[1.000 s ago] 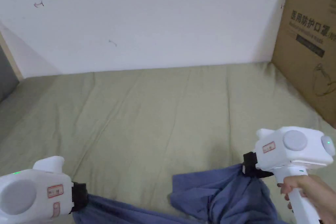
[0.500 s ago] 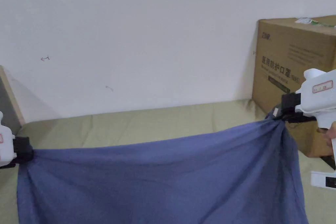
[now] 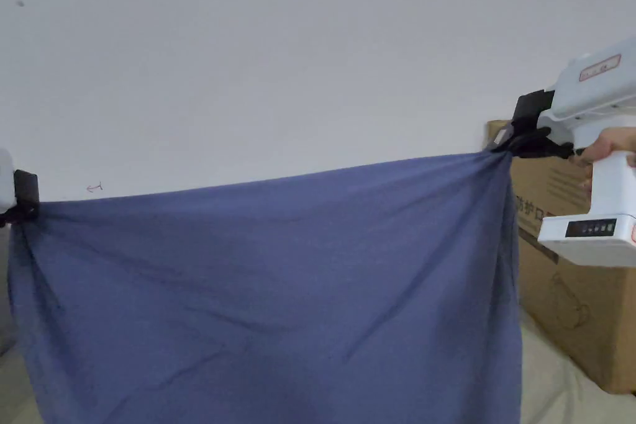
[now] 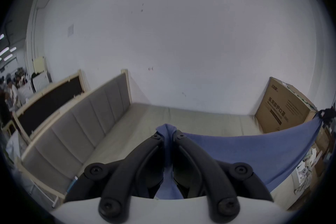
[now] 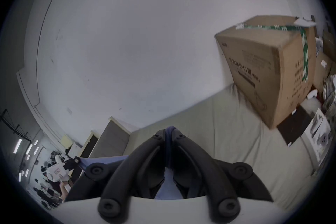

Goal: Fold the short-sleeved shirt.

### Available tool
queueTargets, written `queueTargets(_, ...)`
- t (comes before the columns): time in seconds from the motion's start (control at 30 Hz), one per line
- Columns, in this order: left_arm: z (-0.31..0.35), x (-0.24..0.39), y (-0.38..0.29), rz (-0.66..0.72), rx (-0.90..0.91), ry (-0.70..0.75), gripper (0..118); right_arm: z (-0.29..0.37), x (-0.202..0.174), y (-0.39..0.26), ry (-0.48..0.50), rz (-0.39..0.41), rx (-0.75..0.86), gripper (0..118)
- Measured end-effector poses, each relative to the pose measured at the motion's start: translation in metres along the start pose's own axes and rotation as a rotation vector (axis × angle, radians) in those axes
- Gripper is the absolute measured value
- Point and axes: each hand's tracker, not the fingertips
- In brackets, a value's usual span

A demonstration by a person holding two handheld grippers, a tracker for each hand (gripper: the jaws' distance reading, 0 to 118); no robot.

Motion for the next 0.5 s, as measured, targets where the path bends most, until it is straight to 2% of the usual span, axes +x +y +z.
queueTargets(0.03,-0.004,0.001,0.013,0.002,0.004,-0.004,7,-0.005,-0.010,0.011,-0.023,0.036,0.011,6)
queueTargets(0.1,-0.014,0.001,0.043,0.061,0.031,-0.021,7,-0.013,-0.029,0.034,-0.043,0.053,0.041,6)
queueTargets(0.17,-0.022,0.004,0.070,0.092,0.077,-0.001,7,-0.019,-0.042,0.055,-0.026,-0.003,0.099,6)
queueTargets(0.23,-0.031,0.010,0.096,0.046,0.100,0.035,7,-0.025,-0.051,0.077,-0.006,-0.027,0.104,6)
queueTargets(0.3,-0.038,0.016,0.116,-0.045,0.149,0.054,7,-0.028,-0.062,0.094,-0.027,-0.001,0.129,6)
queueTargets(0.33,-0.041,0.016,0.120,0.004,0.177,0.053,7,-0.028,-0.066,0.099,-0.043,0.013,0.150,6)
queueTargets(0.37,-0.044,0.017,0.128,-0.009,0.163,0.038,7,-0.028,-0.070,0.104,-0.044,0.047,0.156,6)
queueTargets(0.5,-0.051,0.022,0.137,0.016,0.227,0.022,7,-0.029,-0.071,0.109,-0.075,0.051,0.188,6)
